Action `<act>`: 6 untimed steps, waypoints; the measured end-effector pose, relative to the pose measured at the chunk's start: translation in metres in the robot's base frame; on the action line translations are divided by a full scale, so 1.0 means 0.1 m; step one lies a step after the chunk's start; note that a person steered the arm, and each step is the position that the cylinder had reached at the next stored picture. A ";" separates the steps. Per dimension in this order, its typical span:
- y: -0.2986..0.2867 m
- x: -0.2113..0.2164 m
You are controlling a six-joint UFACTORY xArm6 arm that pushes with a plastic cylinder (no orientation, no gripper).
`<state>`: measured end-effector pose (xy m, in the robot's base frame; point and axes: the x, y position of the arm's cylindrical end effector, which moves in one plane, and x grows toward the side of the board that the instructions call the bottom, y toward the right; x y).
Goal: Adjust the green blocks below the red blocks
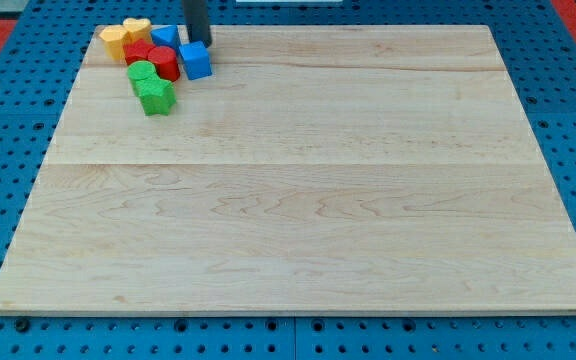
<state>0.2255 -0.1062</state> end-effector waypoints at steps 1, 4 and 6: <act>0.66 0.17; -0.16 1.40; -0.58 0.94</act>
